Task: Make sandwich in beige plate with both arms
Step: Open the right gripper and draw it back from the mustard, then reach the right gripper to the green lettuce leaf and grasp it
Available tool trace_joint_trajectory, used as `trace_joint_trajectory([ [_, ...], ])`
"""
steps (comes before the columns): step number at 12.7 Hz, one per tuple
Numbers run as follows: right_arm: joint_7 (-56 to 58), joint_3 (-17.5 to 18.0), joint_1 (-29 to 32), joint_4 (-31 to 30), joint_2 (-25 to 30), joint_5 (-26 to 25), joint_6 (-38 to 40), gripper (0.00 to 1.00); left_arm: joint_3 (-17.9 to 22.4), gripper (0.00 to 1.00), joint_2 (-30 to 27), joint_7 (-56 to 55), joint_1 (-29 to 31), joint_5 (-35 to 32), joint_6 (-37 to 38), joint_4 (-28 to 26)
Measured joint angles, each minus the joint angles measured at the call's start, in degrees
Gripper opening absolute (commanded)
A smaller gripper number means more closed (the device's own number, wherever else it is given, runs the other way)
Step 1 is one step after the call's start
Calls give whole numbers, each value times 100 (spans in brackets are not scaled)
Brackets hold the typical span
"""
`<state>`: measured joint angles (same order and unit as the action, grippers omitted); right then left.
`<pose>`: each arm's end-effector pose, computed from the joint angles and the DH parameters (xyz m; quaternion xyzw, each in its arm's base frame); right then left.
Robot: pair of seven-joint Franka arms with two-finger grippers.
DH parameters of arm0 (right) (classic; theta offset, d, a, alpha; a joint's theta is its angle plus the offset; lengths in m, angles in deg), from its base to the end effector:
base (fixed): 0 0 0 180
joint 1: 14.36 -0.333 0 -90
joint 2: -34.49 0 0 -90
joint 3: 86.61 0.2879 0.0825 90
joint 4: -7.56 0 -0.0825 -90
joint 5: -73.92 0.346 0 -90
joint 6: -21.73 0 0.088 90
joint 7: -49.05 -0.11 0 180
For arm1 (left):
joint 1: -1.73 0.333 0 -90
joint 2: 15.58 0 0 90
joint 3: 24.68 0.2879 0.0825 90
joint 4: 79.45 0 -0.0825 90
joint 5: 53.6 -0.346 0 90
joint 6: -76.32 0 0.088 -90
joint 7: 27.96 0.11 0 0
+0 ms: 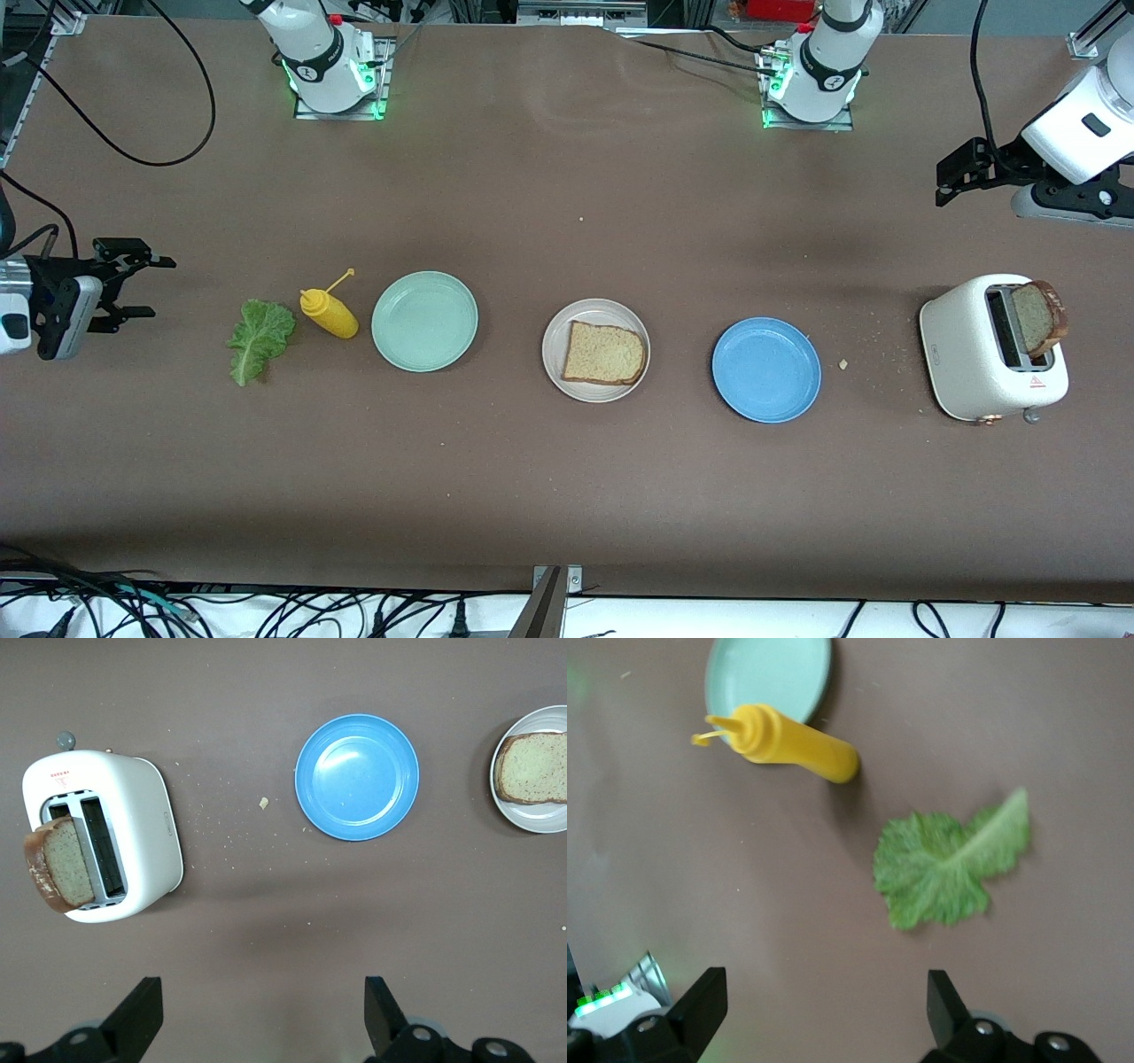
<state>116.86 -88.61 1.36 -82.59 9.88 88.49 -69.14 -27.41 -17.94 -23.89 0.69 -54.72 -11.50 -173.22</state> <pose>0.5623 -0.1487 0.3571 -0.8919 -0.3858 0.0717 0.2247 0.4985 -0.0311 0.5827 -0.9971 0.0682 0.0314 0.0107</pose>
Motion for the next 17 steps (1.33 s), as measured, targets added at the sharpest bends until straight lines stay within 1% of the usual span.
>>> trace_joint_trajectory([
  [3,-1172,19,-2,-373,362,-453,-399,100,0,100,0,0,0,0,0,0],
  [6,-2517,166,-4,-839,663,-764,-910,100,0,100,0,0,0,0,0,0],
  [8,-3529,331,-8,-1238,805,-849,-1428,100,0,100,0,0,0,0,0,0],
  [11,-4573,545,-8,-1897,975,-998,-2308,100,0,100,0,0,0,0,0,0],
  [15,-6118,900,8,-2417,1088,-1505,-3033,100,0,100,0,0,0,0,0,0],
  [17,-6782,1117,8,-2690,1092,-1660,-3416,100,0,100,0,0,0,0,0,0],
])
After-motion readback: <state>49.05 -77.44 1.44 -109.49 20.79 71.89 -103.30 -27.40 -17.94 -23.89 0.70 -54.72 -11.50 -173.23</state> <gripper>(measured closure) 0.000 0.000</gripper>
